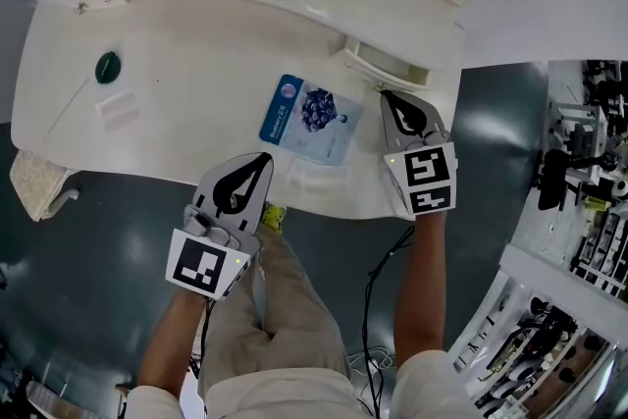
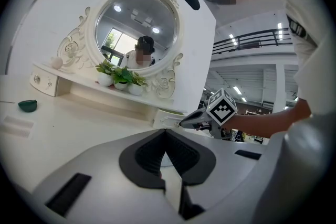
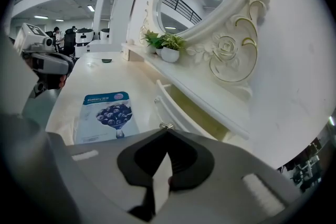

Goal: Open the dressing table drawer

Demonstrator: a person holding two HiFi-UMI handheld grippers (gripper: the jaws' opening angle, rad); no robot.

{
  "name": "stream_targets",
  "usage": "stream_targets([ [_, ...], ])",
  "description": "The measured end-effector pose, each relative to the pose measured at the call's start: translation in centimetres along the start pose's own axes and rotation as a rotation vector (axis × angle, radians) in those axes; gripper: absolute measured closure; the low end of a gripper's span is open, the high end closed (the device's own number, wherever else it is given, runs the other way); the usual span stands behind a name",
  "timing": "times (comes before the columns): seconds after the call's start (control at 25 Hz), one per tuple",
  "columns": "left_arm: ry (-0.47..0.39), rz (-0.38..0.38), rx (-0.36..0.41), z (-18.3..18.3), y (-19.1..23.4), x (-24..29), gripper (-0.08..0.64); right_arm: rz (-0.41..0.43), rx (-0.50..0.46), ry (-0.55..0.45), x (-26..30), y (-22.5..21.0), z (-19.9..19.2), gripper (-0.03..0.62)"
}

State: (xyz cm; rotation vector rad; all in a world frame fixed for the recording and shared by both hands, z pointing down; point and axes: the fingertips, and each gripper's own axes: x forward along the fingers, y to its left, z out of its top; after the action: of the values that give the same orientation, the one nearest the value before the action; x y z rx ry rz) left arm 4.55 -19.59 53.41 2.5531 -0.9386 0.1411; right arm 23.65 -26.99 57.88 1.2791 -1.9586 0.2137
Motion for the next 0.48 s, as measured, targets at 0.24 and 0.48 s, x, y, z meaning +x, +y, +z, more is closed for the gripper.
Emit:
stream_targets([
  [0.24, -0.001, 0.007, 0.004, 0.0, 0.2, -0.2, 0.552, -0.002, -0.007, 0.01, -0.1, 0.2, -0.2, 0.586],
  [0.48, 0.002, 0.008, 0.009, -0.1, 0.3, -0.3, 0.552, -0.003, 0.0, 0.047, -0.3, 1.7, -2.5, 0.586],
])
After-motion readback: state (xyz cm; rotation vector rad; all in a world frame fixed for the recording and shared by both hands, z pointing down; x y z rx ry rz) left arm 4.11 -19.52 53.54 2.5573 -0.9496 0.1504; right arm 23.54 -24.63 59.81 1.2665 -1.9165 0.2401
